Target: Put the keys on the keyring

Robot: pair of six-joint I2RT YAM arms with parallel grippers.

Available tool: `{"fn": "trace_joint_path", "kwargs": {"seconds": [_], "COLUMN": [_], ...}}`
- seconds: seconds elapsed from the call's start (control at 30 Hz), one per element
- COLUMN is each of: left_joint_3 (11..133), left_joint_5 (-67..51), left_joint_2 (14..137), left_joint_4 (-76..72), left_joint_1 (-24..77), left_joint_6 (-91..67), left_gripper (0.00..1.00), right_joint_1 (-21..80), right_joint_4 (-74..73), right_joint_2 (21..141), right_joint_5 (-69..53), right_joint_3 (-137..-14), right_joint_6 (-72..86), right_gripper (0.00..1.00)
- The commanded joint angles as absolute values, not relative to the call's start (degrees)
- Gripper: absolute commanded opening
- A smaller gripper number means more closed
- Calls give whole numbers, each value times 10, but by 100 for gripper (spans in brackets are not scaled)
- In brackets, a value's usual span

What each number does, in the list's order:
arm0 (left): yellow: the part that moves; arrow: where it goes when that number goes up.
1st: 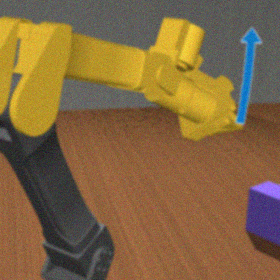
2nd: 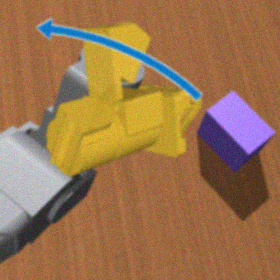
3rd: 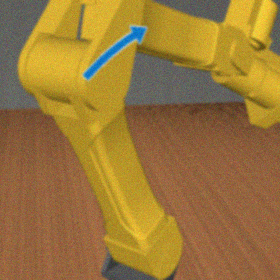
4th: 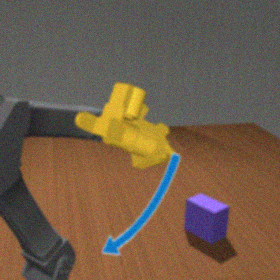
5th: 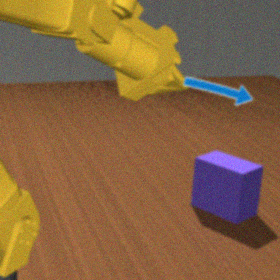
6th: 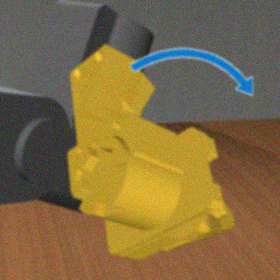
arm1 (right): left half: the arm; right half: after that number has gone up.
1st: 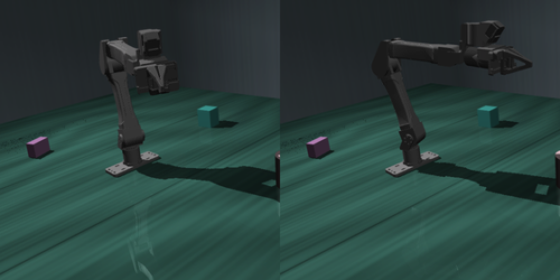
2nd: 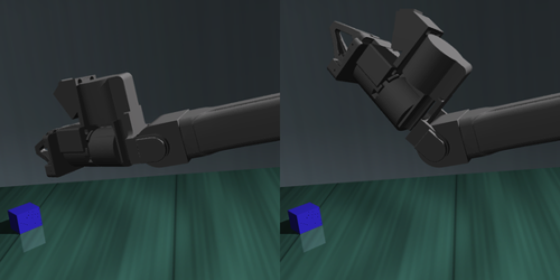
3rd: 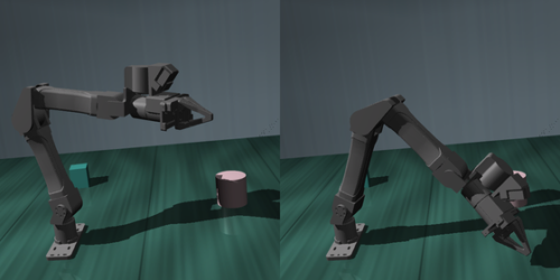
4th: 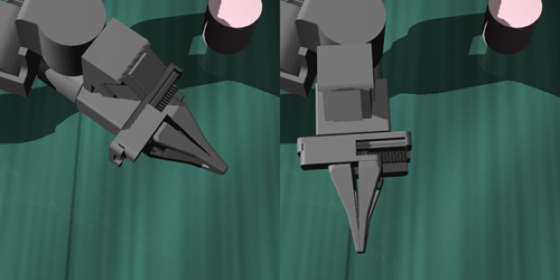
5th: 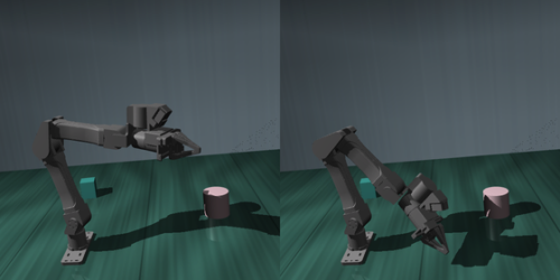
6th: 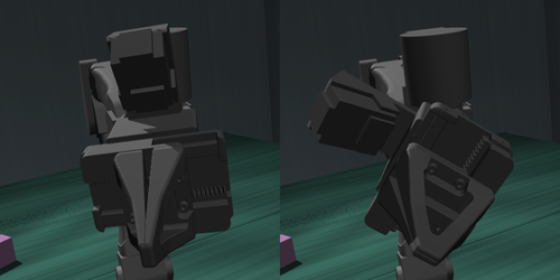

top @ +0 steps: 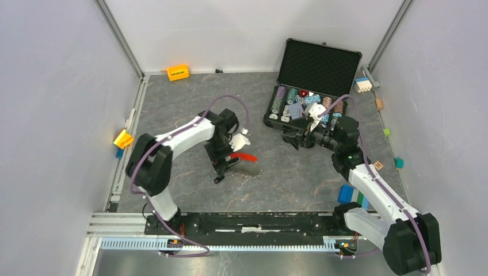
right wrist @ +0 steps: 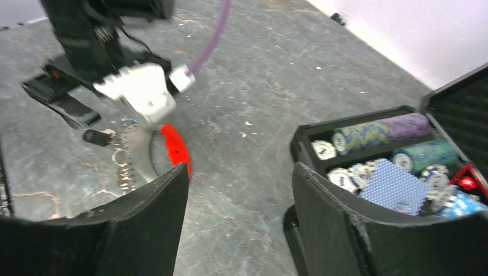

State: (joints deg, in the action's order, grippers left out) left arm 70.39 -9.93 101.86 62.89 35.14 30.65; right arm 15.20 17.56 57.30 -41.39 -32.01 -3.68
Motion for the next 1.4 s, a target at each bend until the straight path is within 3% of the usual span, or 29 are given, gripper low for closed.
{"fn": "trace_joint_path", "kwargs": {"seconds": [0.0,0.1,0.17,0.2,0.6,1.1,1.23,1.37], "left_joint_3": [699,680,664,654,466,413,418,416], "left_joint_5": [-76,-64,-55,-52,-103,-18,18,-23], "left_joint_2": [916,854,809,788,502,306,294,297], "left_joint_4": [561,503,463,443,161,111,116,131], "left_joint_1": [317,301,291,284,170,160,157,157], "left_joint_6": [295,278,266,255,110,43,49,47], "left_gripper": [100,100,100,100,100,100,100,100], "right_joint_1": [149,149,148,147,144,144,144,144], "right_joint_4": [79,51,39,33,13,14,17,21], "right_joint_2": [556,545,536,530,428,315,311,317], "right_joint_5": [-345,-310,-288,-271,-140,-112,-96,-95], "right_joint_3": [-371,-375,-374,-373,-328,-292,-286,-283], "right_joint_6": [-125,-145,-152,-153,-160,-170,-172,-170], "right_gripper": [73,80,96,98,98,98,98,98]}}
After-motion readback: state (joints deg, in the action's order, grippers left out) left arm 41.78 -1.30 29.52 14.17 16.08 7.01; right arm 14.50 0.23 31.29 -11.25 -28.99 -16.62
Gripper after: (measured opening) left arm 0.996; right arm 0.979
